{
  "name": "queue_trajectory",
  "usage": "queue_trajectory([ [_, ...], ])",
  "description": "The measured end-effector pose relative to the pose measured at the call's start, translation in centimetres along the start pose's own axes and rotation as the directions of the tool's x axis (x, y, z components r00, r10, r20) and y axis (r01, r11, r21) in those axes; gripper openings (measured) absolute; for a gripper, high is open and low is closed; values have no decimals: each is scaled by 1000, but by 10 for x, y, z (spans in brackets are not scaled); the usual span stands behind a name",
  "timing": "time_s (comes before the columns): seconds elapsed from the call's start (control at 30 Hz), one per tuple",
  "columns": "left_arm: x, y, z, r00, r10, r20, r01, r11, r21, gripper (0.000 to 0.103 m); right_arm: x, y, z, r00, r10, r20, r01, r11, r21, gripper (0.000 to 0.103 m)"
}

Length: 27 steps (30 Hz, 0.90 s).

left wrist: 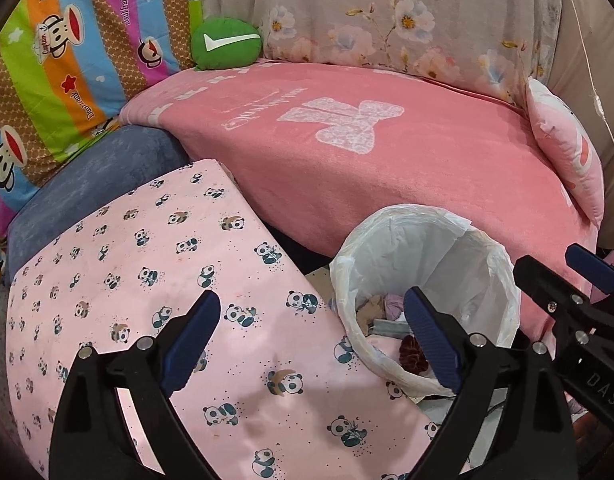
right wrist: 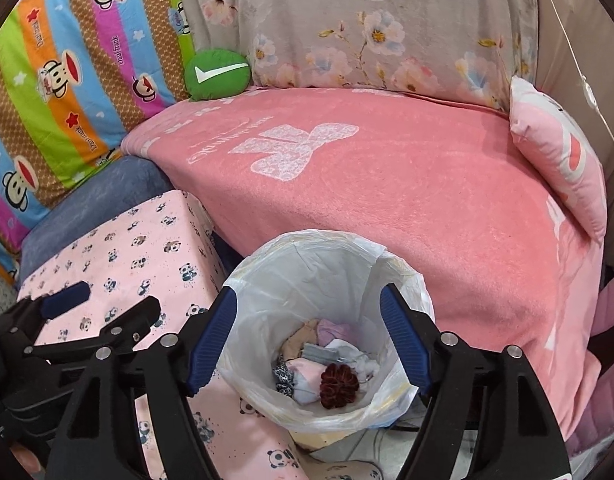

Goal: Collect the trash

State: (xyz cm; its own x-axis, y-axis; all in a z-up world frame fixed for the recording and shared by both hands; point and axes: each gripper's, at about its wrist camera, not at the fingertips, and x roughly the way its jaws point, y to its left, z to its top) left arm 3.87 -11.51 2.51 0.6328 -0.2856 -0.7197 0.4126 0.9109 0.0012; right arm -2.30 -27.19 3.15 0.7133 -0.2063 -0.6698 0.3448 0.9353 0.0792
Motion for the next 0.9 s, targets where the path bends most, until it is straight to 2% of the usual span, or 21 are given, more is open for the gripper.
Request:
queue_trajectory([
  [0.17, -2, 6, -2, 1000, 23, -4, -23, 1000, -17, 92, -2, 1, -2, 1000, -4, -11, 4, 1000, 0, 86],
  [0.37, -1, 8, -8, 999, 42, -21, -43, 999, -21, 92, -1, 2, -5, 999, -14, -28, 14, 1000, -16, 86],
  [0.47, -1, 7, -10, 998, 52, -23, -52, 998, -20, 92, -2, 0, -6, 999, -3, -39, 2, 1000, -22, 92],
  [0.67, -2, 7, -13, 998, 65, -24, -66, 997, -28, 92, 0, 3, -13, 998, -42, -48, 40, 998, -50, 92],
  [0.9, -3, 2, -16, 997, 74, -33, -75, 997, -23, 92, 1, 0, -19, 997, -48, -56, 44, 997, -68, 92],
])
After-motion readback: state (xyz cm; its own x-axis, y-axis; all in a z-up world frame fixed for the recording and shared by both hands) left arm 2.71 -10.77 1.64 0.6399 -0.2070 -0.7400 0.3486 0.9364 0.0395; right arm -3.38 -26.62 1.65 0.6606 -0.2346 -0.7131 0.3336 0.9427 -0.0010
